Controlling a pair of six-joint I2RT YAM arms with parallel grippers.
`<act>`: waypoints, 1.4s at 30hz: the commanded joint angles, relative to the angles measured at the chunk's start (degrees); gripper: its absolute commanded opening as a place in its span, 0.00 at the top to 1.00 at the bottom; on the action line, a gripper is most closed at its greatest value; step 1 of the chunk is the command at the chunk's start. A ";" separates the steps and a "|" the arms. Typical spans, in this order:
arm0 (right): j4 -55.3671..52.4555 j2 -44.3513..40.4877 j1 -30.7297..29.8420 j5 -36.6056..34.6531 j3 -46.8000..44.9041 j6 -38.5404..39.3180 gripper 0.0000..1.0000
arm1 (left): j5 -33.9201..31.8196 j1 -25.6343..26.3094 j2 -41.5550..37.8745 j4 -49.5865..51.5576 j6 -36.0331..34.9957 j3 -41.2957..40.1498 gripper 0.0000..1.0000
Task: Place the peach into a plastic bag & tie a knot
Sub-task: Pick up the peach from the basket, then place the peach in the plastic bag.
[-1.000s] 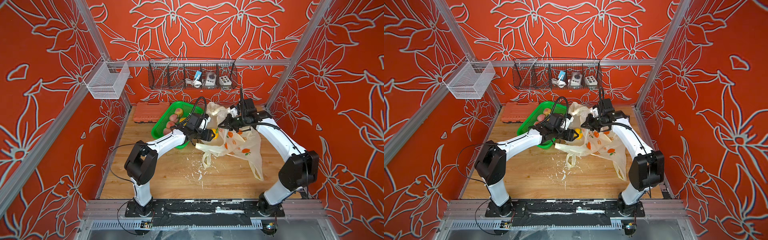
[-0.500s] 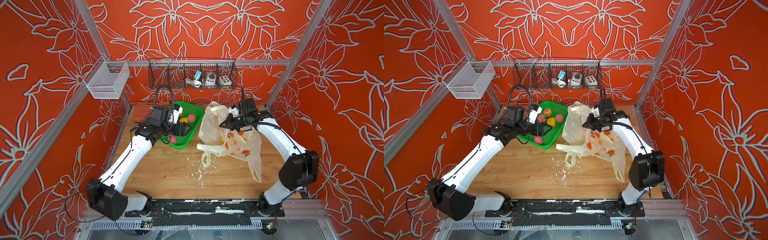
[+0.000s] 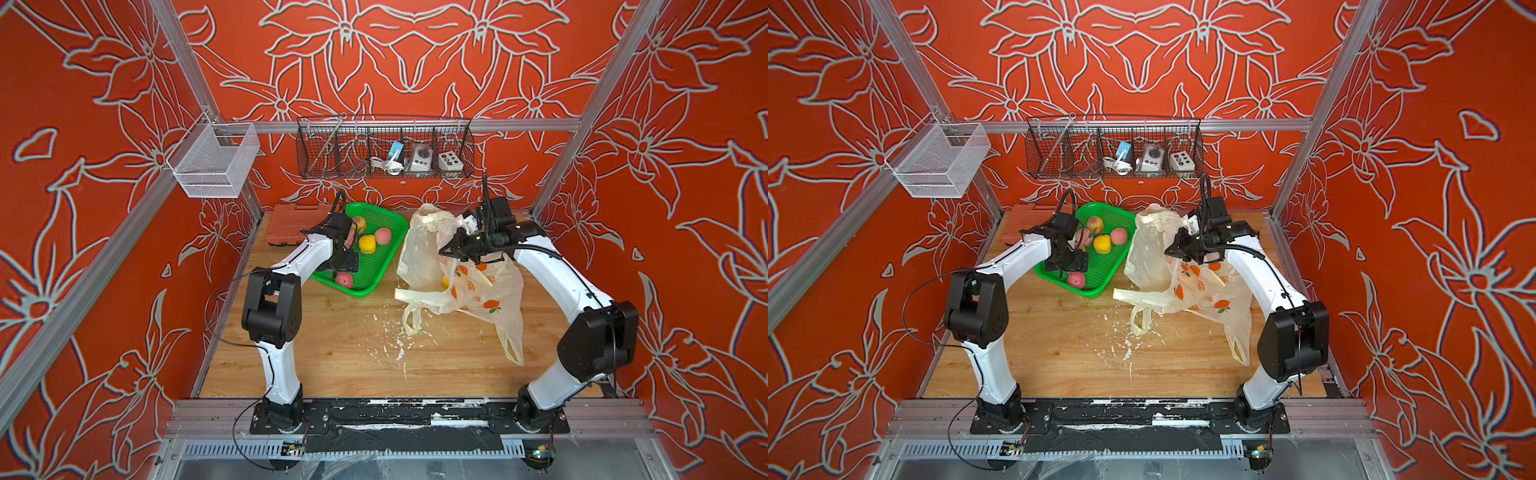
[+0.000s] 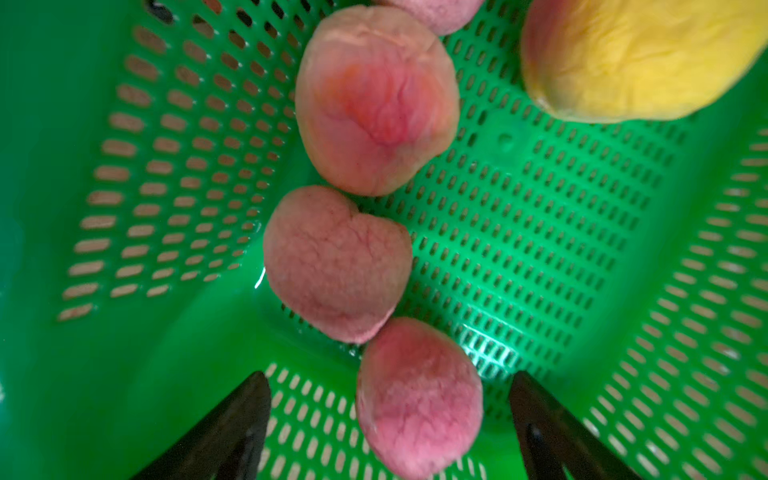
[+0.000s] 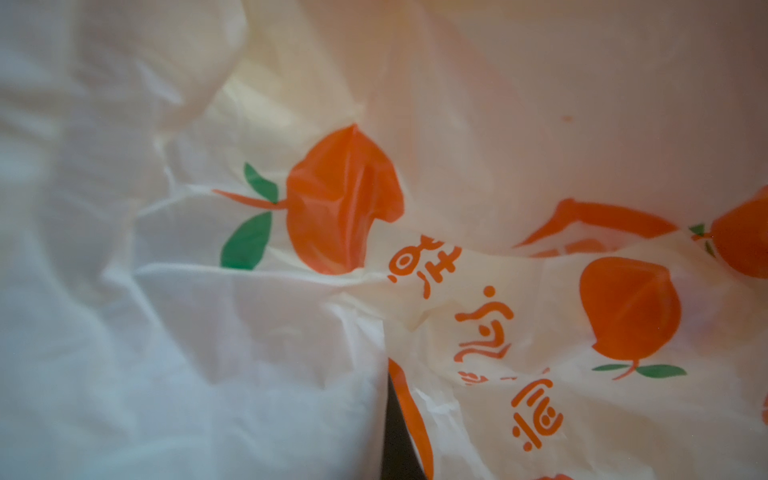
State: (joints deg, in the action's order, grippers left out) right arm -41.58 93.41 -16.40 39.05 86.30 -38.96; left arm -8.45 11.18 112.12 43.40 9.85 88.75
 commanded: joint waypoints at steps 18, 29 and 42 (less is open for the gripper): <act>-1.66 -0.82 -0.10 -1.87 0.18 2.05 1.00 | 7.01 4.28 -12.98 1.22 -0.78 0.93 0.58; -1.32 -1.05 -0.12 -1.52 0.25 1.80 1.00 | 45.22 14.97 -23.74 -15.72 8.60 -0.25 0.60; -1.13 -0.92 -0.04 -1.49 0.84 1.11 1.00 | 36.48 20.72 -2.86 -19.89 0.91 6.78 0.24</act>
State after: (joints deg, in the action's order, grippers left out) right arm -42.02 93.41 -16.40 37.93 86.30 -37.67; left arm 29.67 32.25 110.56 24.32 12.53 91.79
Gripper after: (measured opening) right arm 0.050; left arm 0.743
